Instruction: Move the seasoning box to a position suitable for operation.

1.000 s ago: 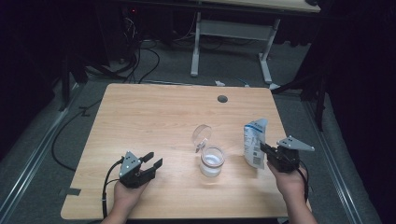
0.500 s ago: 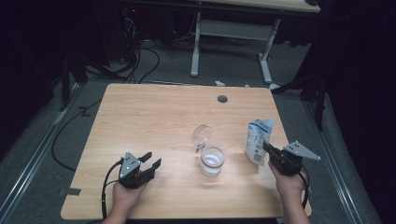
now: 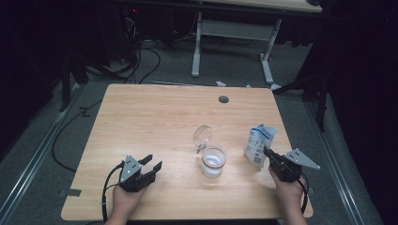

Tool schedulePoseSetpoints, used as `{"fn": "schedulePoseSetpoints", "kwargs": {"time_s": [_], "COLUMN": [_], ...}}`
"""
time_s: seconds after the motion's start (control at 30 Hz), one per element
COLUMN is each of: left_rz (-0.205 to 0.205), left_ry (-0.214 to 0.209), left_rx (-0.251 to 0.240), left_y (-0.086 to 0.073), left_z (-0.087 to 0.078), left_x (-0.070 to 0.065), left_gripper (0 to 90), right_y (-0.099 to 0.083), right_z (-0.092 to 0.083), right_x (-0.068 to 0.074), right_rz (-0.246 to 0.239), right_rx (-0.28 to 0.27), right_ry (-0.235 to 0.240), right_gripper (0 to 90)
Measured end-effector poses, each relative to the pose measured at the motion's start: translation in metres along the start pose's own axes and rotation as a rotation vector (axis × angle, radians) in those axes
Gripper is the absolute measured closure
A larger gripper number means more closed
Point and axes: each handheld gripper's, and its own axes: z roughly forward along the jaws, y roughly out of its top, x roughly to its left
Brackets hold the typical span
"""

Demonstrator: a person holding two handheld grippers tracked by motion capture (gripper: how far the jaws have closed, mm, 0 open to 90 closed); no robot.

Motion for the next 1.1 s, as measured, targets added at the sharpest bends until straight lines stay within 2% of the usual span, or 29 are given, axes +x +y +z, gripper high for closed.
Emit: {"fn": "schedulePoseSetpoints", "kwargs": {"time_s": [0.47, 0.7, 1.1], "left_rz": [0.006, 0.007, 0.01], "left_ry": [-0.021, -0.018, -0.01], "left_rx": [-0.003, 0.001, 0.017], "left_y": [-0.0001, -0.0002, -0.0005], "left_z": [-0.0025, -0.0016, -0.0006], "left_x": [0.0003, -0.0002, -0.0006], "left_gripper": [50.5, 50.4, 50.1], "right_y": [-0.0024, -0.0032, -0.0027], "right_z": [-0.0051, -0.0017, -0.0007], "right_x": [0.0054, 0.0077, 0.0064], "right_rz": [0.002, -0.004, 0.007], "right_rx": [0.009, 0.023, 0.035], "right_ry": [-0.016, -0.03, -0.026], "right_gripper": [83.6, 73.0, 62.5]}}
